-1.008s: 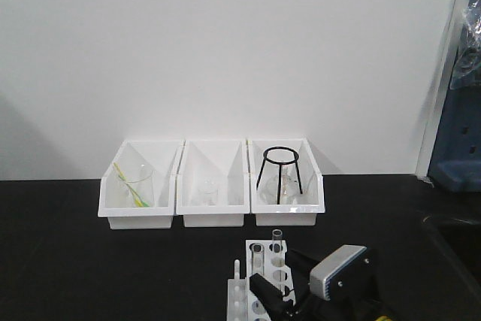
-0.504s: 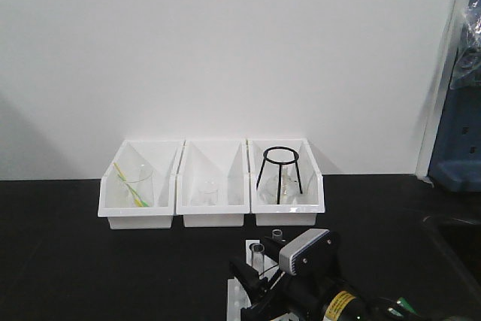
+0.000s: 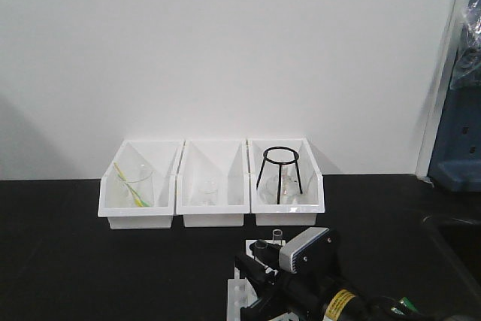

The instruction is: Flip and reinsert test tube from rack

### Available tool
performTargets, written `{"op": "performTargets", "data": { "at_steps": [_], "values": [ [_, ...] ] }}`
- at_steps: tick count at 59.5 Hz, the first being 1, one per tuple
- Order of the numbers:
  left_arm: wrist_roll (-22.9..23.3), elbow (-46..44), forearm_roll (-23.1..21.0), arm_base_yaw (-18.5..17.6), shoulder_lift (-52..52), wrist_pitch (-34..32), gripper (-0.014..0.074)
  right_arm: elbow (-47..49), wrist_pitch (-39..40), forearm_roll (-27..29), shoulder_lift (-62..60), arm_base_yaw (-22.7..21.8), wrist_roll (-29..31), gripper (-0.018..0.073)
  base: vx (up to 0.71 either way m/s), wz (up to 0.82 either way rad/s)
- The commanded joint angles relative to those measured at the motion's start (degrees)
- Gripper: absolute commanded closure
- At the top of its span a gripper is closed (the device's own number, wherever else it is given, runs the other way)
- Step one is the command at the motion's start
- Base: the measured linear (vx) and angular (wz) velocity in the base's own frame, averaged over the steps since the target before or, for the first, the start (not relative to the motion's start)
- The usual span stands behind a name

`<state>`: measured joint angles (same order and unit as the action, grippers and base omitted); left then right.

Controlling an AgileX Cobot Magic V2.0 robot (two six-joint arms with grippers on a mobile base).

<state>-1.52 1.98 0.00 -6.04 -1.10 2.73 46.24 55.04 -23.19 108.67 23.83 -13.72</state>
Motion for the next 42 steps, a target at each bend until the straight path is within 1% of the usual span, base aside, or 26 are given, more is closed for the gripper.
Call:
{"op": "performTargets", "data": {
  "at_steps": [1, 9, 19, 26, 28, 31, 33, 35, 36, 38, 39, 41, 42],
  "values": [
    [0.13, -0.34, 0.0, -0.01, -0.47, -4.62, 0.0602, 1.87, 3.47, 0.11, -6.62, -0.15, -2.18, 0.0574, 0.0, 0.0],
    [0.13, -0.34, 0.0, -0.01, -0.47, -4.62, 0.0602, 5.07, -5.02, -0.63, -13.71, -0.15, -5.88, 0.0573, 0.0, 0.0],
    [0.13, -0.34, 0.0, -0.01, -0.47, -4.62, 0.0602, 12.56, -15.79, -3.0, -21.73, -0.3, -9.61, 0.0573, 0.0, 0.0],
    [0.13, -0.34, 0.0, -0.01, -0.47, -4.62, 0.0602, 17.54, -23.13, -4.65, -24.96, -0.29, -9.62, 0.0573, 0.0, 0.0],
    [0.13, -0.34, 0.0, -0.01, -0.47, -4.62, 0.0602, 18.83, -25.51, -6.11, -25.63, -0.29, -8.96, 0.0573, 0.0, 0.0],
    [0.13, -0.34, 0.0, -0.01, -0.47, -4.62, 0.0602, 20.59, -29.79, -10.08, -26.43, -0.29, -6.5, 0.0573, 0.0, 0.0],
    [0.13, -0.34, 0.0, -0.01, -0.47, -4.62, 0.0602, 21.73, -32.68, -14.77, -26.83, -0.29, -3.57, 0.0573, 0.0, 0.0],
    [0.13, -0.34, 0.0, -0.01, -0.47, -4.62, 0.0602, 22.68, -35.66, -21.24, -27.18, -0.29, 0.79, 0.0573, 0.0, 0.0],
    [0.13, -0.34, 0.0, -0.01, -0.47, -4.62, 0.0602, 23.09, -36.97, -25.8, -27.2, -0.24, 3.88, 0.0573, 0.0, 0.0],
    [0.13, -0.34, 0.0, -0.01, -0.47, -4.62, 0.0602, 23.5, -39.93, -31.84, -27.31, -0.23, 7.87, 0.0573, 0.0, 0.0],
    [0.13, -0.34, 0.0, -0.01, -0.47, -4.62, 0.0602, 23.56, -41.33, -36.09, -27.39, -0.23, 10.41, 0.0573, 0.0, 0.0],
    [0.13, -0.34, 0.0, -0.01, -0.47, -4.62, 0.0602, 23.58, -43.16, -41.31, -27.39, -0.23, 13.29, 0.0573, 0.0, 0.0],
    [0.13, -0.34, 0.0, -0.01, -0.47, -4.62, 0.0602, 23.58, -44.4, -44.89, -27.39, -0.23, 14.94, 0.0573, 0.0, 0.0]
  ]
}}
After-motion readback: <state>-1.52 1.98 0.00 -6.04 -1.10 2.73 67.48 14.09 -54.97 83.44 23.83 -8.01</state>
